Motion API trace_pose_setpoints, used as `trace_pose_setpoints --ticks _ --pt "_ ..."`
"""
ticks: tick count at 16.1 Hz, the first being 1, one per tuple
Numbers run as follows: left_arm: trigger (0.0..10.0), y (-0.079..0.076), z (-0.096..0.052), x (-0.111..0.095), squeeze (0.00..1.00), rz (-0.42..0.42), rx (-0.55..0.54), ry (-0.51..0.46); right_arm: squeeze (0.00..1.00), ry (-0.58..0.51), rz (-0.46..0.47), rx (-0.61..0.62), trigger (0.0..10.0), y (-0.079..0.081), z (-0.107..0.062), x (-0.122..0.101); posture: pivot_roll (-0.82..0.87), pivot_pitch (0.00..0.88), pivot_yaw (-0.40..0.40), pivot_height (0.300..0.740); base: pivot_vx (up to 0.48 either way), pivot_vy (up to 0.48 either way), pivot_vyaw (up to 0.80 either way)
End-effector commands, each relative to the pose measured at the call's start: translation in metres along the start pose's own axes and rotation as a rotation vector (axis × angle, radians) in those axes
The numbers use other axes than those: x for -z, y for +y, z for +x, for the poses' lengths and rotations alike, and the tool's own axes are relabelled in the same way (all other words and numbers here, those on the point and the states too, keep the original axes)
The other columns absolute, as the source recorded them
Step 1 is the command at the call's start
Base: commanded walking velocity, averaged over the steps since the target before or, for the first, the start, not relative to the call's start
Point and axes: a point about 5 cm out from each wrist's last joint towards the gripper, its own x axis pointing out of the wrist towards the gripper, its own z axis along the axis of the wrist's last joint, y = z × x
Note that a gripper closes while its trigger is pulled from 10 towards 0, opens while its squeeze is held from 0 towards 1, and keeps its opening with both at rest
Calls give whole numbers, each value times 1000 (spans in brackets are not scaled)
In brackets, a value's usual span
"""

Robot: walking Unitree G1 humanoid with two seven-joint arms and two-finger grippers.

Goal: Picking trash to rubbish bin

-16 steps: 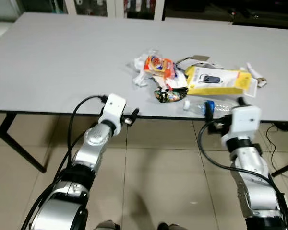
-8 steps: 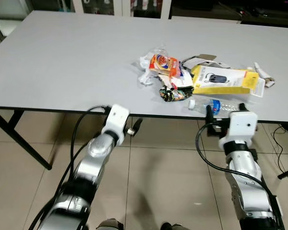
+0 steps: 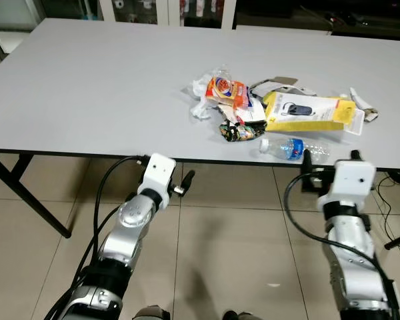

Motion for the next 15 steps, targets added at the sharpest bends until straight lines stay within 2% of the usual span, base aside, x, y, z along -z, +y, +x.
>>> trace_pose_setpoints --ticks 1,6,15 --pt "10000 2 -2 5 0 -7 -16 23 0 -15 -4 9 10000 -3 1 -3 165 90 -48 740 0 0 0" --pt "10000 3 -1 -8 0 -39 -24 -35 0 17 13 32 10000 -7 -9 5 167 103 -40 740 0 0 0" --pt "10000 3 1 -14 0 -58 -34 -65 0 22 29 18 10000 0 -9 6 164 106 -42 740 0 0 0"
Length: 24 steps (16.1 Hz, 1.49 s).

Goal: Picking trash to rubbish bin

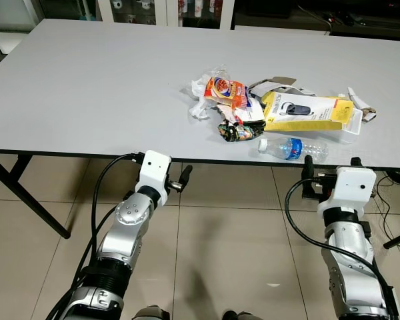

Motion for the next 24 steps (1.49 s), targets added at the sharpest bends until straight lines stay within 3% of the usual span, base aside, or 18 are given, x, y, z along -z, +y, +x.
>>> trace_pose_setpoints --ticks 1,9,11,16,24 --pt "10000 0 0 -5 0 -5 -7 -24 0 -14 4 12 10000 -2 -1 -2 164 110 -42 740 0 0 0" --pt "10000 4 0 -5 0 -2 -22 -17 0 8 -8 -52 10000 3 0 1 178 109 -37 740 30 0 0" --pt "10000 6 3 -8 0 0 -32 -15 0 24 -33 -121 10000 -2 2 1 178 114 -35 740 279 0 0" --pt "10000 11 4 -11 0 9 -39 -17 0 25 -81 -161 10000 -14 7 -1 185 137 -28 740 367 0 0" --pt "10000 14 3 -11 0 18 -46 -11 0 -23 -154 -248 10000 -14 12 -15 188 141 -29 740 426 0 0"
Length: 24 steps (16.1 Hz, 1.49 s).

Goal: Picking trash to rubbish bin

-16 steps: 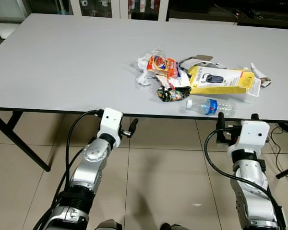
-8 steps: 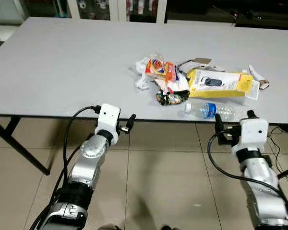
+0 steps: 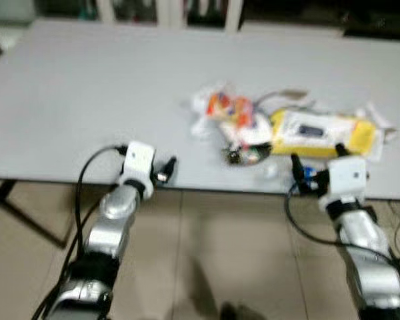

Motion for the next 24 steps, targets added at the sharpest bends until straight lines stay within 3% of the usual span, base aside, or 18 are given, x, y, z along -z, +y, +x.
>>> trace_pose_setpoints --ticks 1,12,24 --pt "10000 -3 0 -1 0 14 18 0 0 -12 -14 -21 10000 -4 2 -6 186 142 -29 740 420 0 0" --pt "10000 -6 -2 -4 0 -14 4 6 0 -25 -126 -262 10000 -23 9 -32 195 160 -65 740 26 0 0" --pt "10000 1 -6 -7 0 -11 11 59 0 140 -137 -570 10000 -46 15 -19 228 187 -48 740 0 0 0"
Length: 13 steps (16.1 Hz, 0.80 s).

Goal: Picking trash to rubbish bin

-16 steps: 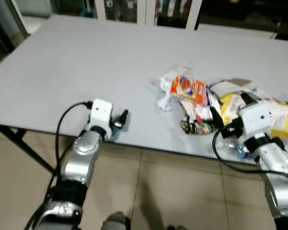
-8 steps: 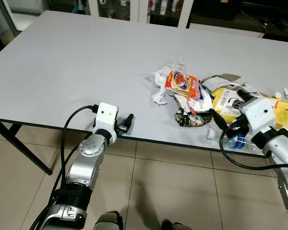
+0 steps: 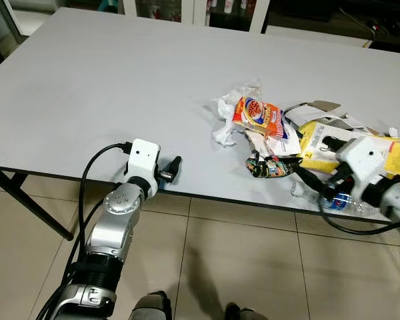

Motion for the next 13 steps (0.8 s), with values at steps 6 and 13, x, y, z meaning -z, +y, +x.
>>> trace_pose_setpoints --ticks 6,13 --pt "10000 3 -5 -3 0 3 113 38 0 38 -10 -50 10000 -19 -6 3 241 189 -47 740 0 0 0" --pt "10000 28 -4 -31 0 -28 233 20 0 37 -8 -63 10000 -19 -6 7 248 193 -51 740 0 0 0"
